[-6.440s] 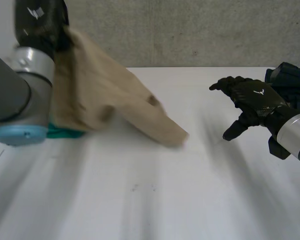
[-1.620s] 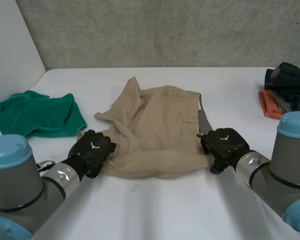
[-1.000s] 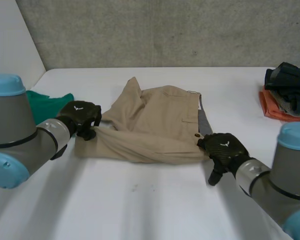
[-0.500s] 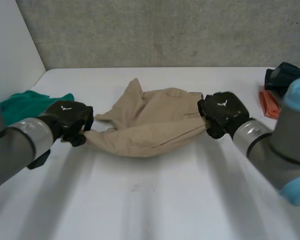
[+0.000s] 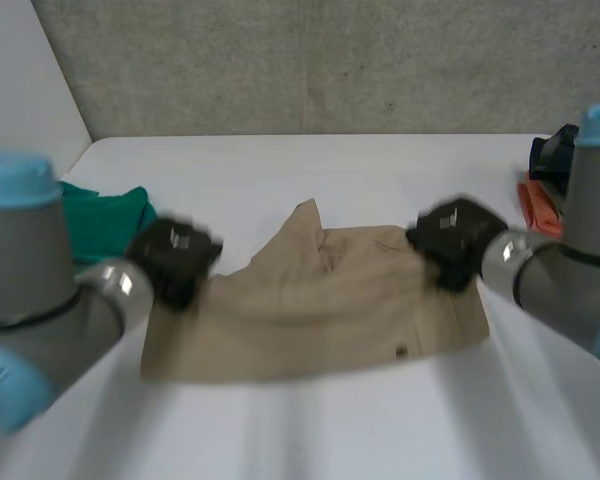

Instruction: Fold the laundry.

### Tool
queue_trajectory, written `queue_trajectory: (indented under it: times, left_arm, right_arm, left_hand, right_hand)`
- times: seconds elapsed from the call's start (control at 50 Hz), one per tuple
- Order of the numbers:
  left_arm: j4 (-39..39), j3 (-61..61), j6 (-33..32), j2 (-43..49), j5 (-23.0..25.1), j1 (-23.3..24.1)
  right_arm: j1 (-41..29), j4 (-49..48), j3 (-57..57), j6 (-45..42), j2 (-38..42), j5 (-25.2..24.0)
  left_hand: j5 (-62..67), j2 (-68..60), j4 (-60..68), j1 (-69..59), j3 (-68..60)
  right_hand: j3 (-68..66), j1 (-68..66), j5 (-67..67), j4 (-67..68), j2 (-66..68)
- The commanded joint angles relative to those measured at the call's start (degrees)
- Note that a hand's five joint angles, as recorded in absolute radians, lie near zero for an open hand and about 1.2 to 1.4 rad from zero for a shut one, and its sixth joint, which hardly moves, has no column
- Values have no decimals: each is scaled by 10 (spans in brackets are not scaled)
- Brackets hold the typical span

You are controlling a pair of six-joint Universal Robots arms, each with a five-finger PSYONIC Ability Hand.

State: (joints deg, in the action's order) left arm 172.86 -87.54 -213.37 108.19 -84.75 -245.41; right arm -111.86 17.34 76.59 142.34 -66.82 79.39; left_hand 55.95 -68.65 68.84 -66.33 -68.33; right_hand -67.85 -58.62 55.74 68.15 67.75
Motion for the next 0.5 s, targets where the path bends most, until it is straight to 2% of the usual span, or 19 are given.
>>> queue_trajectory:
  times: [0.02,0.06,0.08,0.14,0.18,0.34,0.5]
  left_arm:
    - [127,278,4,82,-73,18]
    - [177,323,6,83,-75,22]
    - [231,349,11,79,-81,20]
    - [301,367,24,75,-94,22]
    - [346,364,31,66,-109,27]
    - [341,265,34,39,-122,34]
    - [327,94,38,37,-119,40]
  right_arm:
    - [-10,-209,-171,74,43,42]
    - [-13,-311,-201,96,41,43]
    - [-13,-345,-208,103,40,44]
    - [-14,-463,-228,114,40,47]
    - [-18,-492,-242,114,42,48]
    - [-28,-466,-284,116,87,45]
    - [-27,-342,-232,109,172,47]
  left_hand:
    - [141,-113,112,-137,-117]
    - [141,-113,112,-137,-117]
    - [141,-113,112,-137,-117]
    - [141,-113,112,-137,-117]
    - [141,-113,112,-137,-117]
    - [141,-113,112,-137,-117]
    - [141,-113,112,-137,-117]
  right_hand:
    - [-121,-214,143,118,123]
    - [-121,-214,143,118,123]
    - [-121,-214,143,118,123]
    - [-121,-214,143,118,123]
    - [-121,-214,143,118,123]
    - [-121,-214,143,118,123]
    - [-121,-214,143,118,123]
